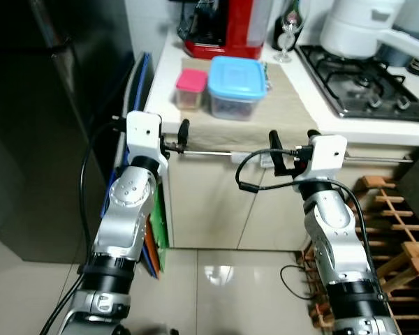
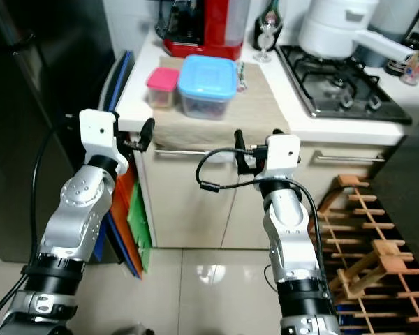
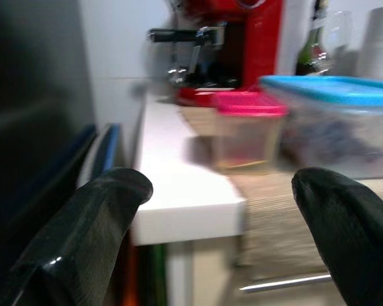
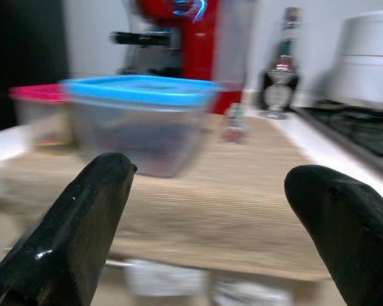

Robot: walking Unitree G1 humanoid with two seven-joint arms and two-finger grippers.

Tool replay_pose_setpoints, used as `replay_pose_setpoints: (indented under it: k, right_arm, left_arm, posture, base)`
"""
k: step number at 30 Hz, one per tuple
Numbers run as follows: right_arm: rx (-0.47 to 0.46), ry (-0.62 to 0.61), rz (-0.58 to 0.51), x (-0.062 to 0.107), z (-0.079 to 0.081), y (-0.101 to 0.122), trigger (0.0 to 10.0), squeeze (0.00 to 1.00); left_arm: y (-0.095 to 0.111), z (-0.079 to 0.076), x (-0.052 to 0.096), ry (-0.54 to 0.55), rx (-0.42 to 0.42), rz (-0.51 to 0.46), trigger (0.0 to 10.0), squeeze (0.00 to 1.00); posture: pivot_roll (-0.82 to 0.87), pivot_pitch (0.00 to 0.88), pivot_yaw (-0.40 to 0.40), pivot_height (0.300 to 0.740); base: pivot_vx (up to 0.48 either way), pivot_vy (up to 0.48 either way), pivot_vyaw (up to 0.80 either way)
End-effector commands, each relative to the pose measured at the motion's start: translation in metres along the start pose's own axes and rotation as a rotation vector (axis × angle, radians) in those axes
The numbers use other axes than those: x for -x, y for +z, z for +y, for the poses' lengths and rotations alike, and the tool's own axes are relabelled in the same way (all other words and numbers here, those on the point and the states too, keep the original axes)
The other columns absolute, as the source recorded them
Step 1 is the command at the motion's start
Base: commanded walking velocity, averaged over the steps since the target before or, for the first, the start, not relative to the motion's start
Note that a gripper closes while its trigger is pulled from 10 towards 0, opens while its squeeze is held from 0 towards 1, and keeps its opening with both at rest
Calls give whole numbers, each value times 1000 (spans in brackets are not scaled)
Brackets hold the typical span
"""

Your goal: Restocking fridge

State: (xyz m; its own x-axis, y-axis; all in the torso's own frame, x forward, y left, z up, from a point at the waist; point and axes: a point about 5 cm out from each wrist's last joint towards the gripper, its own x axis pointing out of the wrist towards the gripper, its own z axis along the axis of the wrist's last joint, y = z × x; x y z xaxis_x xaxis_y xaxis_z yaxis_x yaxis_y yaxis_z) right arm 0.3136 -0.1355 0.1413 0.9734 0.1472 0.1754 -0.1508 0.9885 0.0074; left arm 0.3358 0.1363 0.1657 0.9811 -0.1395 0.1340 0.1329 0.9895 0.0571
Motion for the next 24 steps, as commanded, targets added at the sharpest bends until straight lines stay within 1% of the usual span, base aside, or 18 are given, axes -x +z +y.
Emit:
replay_pose_setpoints:
  k: [1,6,8,10,12,13,14,15,16,17,19,20,21,22,24]
  right_arm:
    - [11,-17,1,-1,-6,1,10000,0]
    - [12,-17,3,-1,-6,1,10000,0]
    - [13,-18,1,0,-6,2,10000,0]
    - [28,-42,-27,1,-11,7,10000,0]
    - [46,-105,-93,6,-20,23,10000,0]
    - [72,-112,-166,13,-23,42,10000,0]
    - [72,-112,-166,13,-23,42,10000,0]
    - [88,-115,-188,18,-24,50,10000,0]
    - [88,-130,-190,27,-27,54,10000,0]
    - [86,-142,-186,34,-29,56,10000,0]
    - [58,-182,-152,54,-33,54,10000,0]
    - [58,-182,-152,54,-33,54,10000,0]
    - [48,-183,-148,62,-30,56,10000,0]
    - [48,-183,-148,62,-30,56,10000,0]
    - [43,-182,-154,65,-28,59,10000,0]
  left_arm:
    - [1,-6,-4,-13,-10,7,10000,0]
    - [-2,-13,-9,-27,16,33,10000,0]
    - [0,-15,-11,-30,-2,25,10000,0]
    - [8,-16,-11,-46,-19,-9,10000,0]
    - [15,-14,-5,-56,-12,-34,10000,0]
    - [25,-12,5,-66,-35,-71,10000,0]
    - [25,-12,5,-66,-35,-71,10000,0]
    - [29,-12,11,-72,-49,-85,10000,0]
    - [34,-11,20,-76,-55,-89,10000,0]
    - [37,-11,27,-79,-56,-88,10000,0]
    - [41,-8,46,-79,-71,-65,10000,0]
    - [41,-8,46,-79,-71,-65,10000,0]
    - [42,-4,57,-68,-47,-45,10000,0]
    - [42,-4,57,-68,-47,-45,10000,0]
    - [44,-1,62,-48,-14,-45,10000,0]
  posture:
    - [-50,0,-20,740]
    - [-51,0,-20,740]
    - [-57,0,-20,740]
    - [-64,0,-16,740]
    - [-66,0,-12,740]
    - [-63,0,-13,740]
    - [-63,0,-13,740]
    - [-67,0,-13,740]
    - [-65,0,-14,740]
    - [-65,0,-14,740]
    - [-62,0,-17,740]
    - [-62,0,-17,740]
    - [-62,0,-17,740]
    - [-62,0,-17,740]
    - [-59,0,-20,740]
  base:
    - [0,0,0]
    - [0,0,0]
    - [0,0,0]
    - [0,0,0]
    - [0,0,0]
    - [0,0,0]
    - [0,0,0]
    - [0,0,0]
    - [0,0,0]
    - [0,0,0]
    - [0,0,0]
    - [0,0,0]
    - [0,0,0]
    - [0,0,0]
    - [0,0,0]
